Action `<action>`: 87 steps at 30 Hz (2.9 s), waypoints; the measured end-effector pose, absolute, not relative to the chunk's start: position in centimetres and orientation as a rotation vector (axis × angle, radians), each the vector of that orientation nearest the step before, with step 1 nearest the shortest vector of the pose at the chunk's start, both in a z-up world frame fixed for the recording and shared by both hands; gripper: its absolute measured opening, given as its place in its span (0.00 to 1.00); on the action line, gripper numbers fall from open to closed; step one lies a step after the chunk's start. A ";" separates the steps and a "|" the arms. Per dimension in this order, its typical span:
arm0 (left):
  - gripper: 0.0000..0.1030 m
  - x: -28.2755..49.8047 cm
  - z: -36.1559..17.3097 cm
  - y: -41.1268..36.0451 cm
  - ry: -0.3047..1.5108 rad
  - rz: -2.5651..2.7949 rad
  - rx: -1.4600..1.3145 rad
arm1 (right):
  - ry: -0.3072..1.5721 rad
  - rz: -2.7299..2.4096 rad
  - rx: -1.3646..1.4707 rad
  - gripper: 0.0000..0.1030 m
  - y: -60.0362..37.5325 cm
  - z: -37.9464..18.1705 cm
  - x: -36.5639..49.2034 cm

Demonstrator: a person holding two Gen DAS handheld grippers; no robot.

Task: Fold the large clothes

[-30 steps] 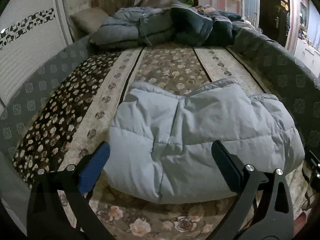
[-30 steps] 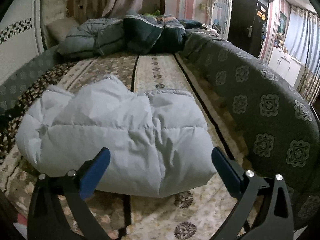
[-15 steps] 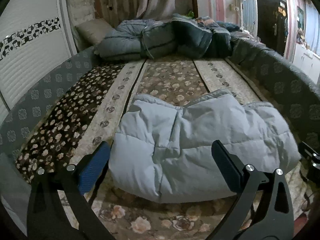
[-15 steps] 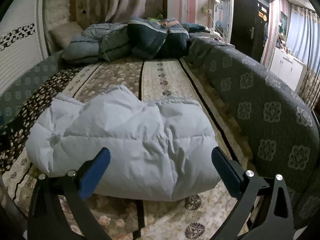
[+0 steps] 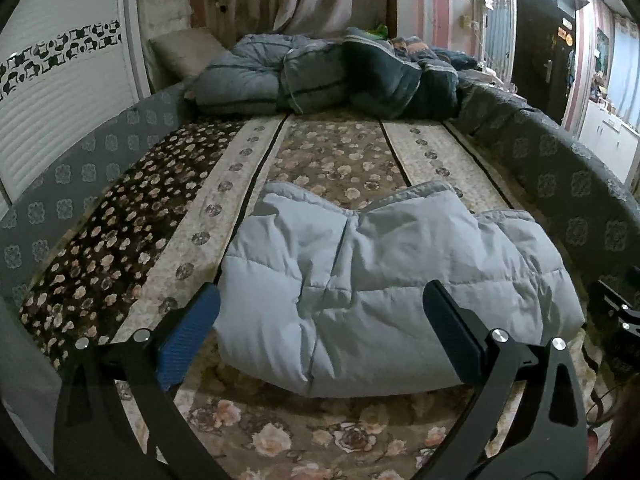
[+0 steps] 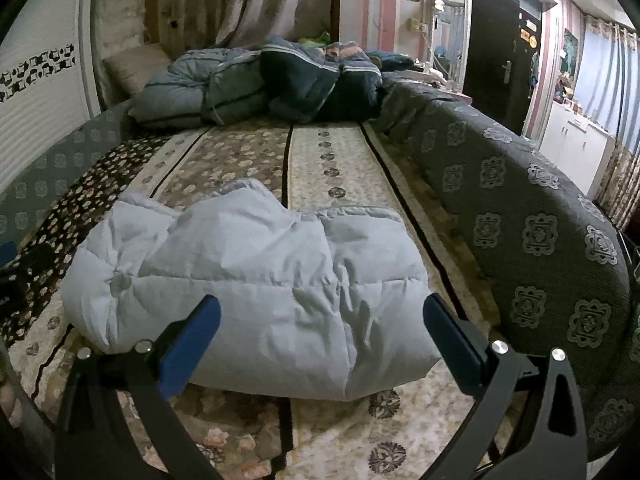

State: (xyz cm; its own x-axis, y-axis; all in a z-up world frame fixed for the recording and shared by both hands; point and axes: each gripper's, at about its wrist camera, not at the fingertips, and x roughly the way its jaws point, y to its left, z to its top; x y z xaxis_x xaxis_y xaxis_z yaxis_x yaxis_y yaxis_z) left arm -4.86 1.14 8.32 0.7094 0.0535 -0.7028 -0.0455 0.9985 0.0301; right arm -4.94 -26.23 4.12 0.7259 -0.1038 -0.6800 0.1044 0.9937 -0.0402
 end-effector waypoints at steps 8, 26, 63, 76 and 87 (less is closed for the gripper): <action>0.97 -5.0 7.9 1.9 0.789 0.054 0.004 | 0.767 -0.118 0.016 0.98 -26.4 3.1 -4.7; 0.97 -4.3 7.0 1.1 0.814 0.050 0.026 | 0.767 -0.104 0.056 0.98 -27.3 2.7 -4.6; 0.97 -4.4 7.3 1.1 0.790 0.041 0.067 | 0.750 -0.126 0.010 0.98 -26.7 3.5 -4.7; 0.97 -4.5 7.3 1.4 0.781 0.053 0.081 | 0.741 -0.123 0.017 0.98 -26.6 3.6 -4.7; 0.97 -4.5 7.1 2.0 0.789 0.078 0.075 | 0.738 -0.112 0.008 0.98 -26.6 3.6 -4.5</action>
State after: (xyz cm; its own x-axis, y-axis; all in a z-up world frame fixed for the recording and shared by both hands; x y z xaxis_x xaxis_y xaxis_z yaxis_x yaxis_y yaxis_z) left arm -4.51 2.01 7.07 0.7017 0.0980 -0.7057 -0.0416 0.9944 0.0968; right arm -4.46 -26.65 3.56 0.7341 -0.0993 -0.6718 0.1050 0.9940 -0.0322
